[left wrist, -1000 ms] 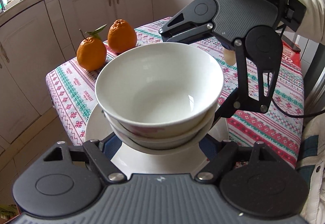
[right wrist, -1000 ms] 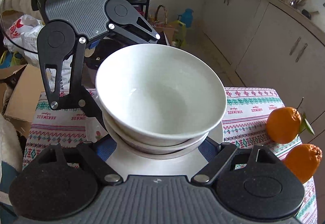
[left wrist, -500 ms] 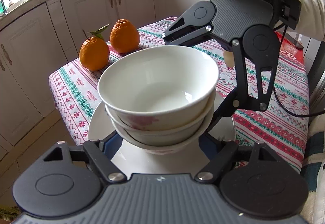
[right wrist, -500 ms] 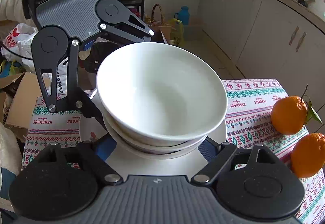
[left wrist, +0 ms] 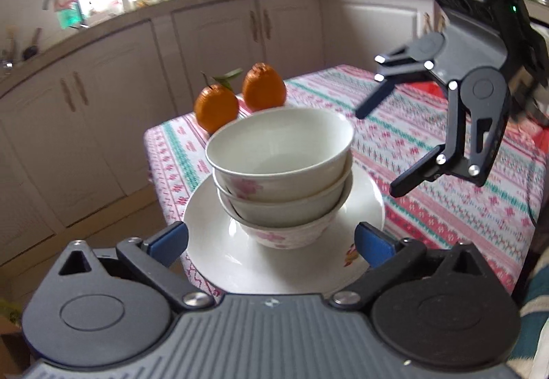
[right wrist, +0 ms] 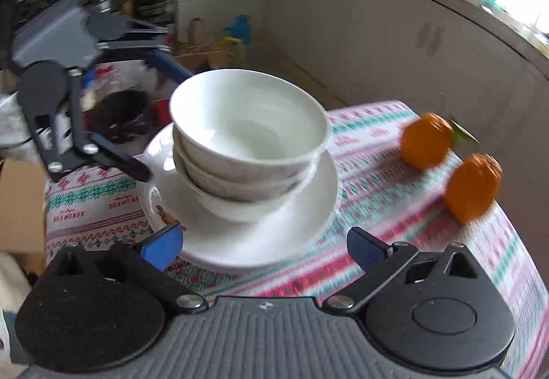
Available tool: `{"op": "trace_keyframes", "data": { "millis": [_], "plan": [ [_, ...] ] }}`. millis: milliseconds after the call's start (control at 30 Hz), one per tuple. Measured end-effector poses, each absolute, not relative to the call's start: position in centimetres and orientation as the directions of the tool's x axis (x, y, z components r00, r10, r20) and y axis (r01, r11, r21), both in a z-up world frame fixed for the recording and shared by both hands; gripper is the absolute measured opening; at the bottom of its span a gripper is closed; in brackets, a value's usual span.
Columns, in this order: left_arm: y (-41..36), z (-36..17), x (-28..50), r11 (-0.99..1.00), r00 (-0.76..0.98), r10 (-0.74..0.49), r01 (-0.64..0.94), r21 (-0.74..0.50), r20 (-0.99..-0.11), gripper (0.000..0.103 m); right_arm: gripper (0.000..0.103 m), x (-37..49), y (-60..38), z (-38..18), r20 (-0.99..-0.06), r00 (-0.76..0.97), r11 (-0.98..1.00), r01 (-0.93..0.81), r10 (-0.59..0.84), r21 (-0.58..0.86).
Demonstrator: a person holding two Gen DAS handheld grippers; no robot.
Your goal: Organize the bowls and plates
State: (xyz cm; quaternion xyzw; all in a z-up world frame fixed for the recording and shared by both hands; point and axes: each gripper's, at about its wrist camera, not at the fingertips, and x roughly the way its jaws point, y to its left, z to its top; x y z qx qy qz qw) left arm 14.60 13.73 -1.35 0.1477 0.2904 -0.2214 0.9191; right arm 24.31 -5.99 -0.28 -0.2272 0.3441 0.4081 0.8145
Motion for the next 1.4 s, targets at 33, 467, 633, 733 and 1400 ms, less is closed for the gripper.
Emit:
{"op": "trace_keyframes", "data": {
  "millis": [33,467,633,733,1400],
  "plan": [
    [13.5,-1.0,13.8,0.875,0.753,-0.308,0.464,0.138,-0.581,0.102,0.103,23.9,-6.5,0.0,-0.745,0.458,0.621,-0.780,0.485,-0.076],
    [6.9,0.5,5.7,0.998,0.884,0.038,-0.012,0.058,-0.466,0.102,0.103,14.2,-10.5,1.5,-0.623,0.758,0.953,-0.298,0.196,-0.063],
    [5.9,0.3,2.7,0.974,0.849,0.220,-0.222,0.055,-0.480,0.102,0.103,10.0,-11.4,1.4,-0.586,0.798,0.973,-0.222,0.141,-0.069],
    [5.4,0.4,1.5,0.972,0.842,0.222,-0.230,0.045,-0.492,0.102,0.103,8.2,-11.5,1.5,-0.570,0.811,0.976,-0.205,0.129,-0.071],
    [4.2,1.4,-0.7,0.961,0.840,0.265,-0.271,0.057,-0.474,0.102,0.103,5.0,-10.4,2.4,-0.518,0.851,0.977,-0.176,0.087,-0.124]
  ]
}}
